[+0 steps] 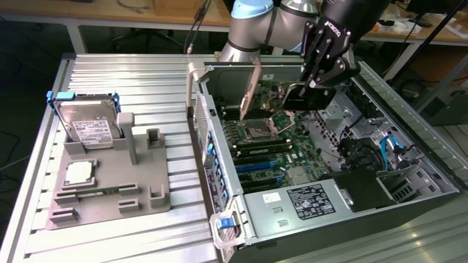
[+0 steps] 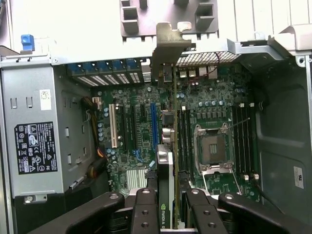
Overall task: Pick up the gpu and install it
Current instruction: 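Insert the gpu into the slot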
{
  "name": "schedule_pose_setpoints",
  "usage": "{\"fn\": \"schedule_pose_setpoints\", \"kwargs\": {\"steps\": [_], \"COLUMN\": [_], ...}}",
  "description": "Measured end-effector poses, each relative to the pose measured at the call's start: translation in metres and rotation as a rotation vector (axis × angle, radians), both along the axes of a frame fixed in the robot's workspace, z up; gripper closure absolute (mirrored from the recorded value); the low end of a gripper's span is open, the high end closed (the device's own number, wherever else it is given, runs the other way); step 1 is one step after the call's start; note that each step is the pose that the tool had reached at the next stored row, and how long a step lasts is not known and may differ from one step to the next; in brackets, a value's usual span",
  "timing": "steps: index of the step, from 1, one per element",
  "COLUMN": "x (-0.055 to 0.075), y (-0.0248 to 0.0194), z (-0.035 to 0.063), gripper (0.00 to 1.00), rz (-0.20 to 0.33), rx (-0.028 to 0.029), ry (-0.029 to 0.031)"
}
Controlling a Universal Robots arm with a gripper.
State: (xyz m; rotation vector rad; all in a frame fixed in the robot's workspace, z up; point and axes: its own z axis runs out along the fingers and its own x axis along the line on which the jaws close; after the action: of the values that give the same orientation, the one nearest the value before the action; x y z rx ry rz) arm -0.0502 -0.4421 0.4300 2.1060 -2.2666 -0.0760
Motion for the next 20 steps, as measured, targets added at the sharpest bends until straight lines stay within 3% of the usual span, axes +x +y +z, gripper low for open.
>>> {"fn": "schedule_pose_setpoints", "kwargs": {"steps": [16,20], "x": [0.001,0.001], "y": [0.0000,0.0000], "z": [-0.0071,-0.0136], "gripper": [0.73,0.73], "rz": [0.000,0.000], "rx": [0.0001,-0.0002], "ry": [-0.0001,0.0000]}}
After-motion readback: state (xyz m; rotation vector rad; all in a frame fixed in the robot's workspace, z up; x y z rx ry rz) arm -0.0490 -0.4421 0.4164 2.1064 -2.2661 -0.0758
